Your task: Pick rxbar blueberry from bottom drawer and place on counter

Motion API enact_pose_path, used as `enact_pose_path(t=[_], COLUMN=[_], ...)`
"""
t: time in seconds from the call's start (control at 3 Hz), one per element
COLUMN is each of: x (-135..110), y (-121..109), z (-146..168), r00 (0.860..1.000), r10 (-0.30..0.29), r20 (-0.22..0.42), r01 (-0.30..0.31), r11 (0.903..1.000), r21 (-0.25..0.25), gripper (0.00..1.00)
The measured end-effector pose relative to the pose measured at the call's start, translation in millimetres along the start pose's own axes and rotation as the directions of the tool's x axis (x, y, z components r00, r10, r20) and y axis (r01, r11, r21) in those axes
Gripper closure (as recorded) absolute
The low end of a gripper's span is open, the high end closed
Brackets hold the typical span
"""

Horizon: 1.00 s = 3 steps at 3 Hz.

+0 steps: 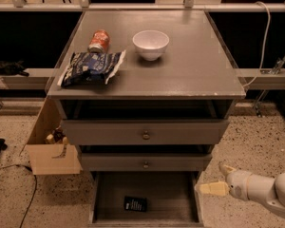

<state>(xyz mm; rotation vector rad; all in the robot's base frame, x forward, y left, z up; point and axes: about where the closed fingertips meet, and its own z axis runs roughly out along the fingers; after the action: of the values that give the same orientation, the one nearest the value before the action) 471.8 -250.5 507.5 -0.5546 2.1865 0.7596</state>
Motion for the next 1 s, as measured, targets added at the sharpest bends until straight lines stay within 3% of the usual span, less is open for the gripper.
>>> enact_pose_path(t=[0.33,0.67,1.0], x=[6,49,49], y=[2,6,6], z=[9,52,52], r00=[0.999,0.998,0.998], r10=[0.015,0.05,0.05], r20=[0.034,-0.034,-0.034], r01=[-0.014,-0.053,-0.053], r11=[0.9994,0.9949,0.9949], r21=[-0.031,-0.086,-0.086], gripper=[0.0,0.0,0.0])
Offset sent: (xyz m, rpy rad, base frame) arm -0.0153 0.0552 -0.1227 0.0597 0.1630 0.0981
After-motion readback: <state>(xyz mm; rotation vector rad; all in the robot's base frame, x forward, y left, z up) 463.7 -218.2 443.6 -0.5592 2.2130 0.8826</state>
